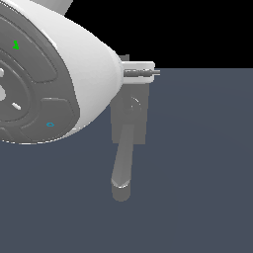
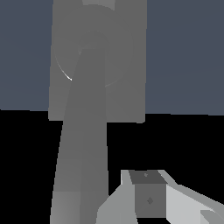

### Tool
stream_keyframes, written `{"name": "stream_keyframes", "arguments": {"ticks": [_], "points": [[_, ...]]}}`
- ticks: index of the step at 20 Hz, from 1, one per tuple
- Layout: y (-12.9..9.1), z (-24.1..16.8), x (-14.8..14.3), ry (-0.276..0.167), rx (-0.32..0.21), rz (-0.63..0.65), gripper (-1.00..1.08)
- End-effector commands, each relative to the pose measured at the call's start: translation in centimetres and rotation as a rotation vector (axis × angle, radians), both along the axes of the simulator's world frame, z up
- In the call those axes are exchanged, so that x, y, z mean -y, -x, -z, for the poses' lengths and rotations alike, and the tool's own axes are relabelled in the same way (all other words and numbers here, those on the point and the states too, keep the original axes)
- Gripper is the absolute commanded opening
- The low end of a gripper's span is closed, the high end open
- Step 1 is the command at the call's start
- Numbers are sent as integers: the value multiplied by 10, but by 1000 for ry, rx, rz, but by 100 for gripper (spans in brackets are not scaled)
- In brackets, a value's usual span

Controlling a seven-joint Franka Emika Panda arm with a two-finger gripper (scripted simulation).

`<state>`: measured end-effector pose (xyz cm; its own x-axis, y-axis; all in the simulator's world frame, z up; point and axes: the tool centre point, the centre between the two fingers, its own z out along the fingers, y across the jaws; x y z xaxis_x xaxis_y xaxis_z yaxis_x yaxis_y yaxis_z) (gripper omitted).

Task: Turn on the faucet by rotating a designated handle.

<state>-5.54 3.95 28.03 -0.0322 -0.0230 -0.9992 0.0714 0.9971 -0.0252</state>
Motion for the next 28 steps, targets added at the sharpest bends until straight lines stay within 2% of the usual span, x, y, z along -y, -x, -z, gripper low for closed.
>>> {"name": "stream_keyframes", "arguments": {"ticks": [1, 10, 11, 28], "points": [[-3, -11, 15, -2, 19, 11, -100], [-2, -23, 43, -2, 29, 10, -100], [7, -6, 40, -65, 43, 38, -100], [5, -5, 91, -20, 34, 18, -100]]}}
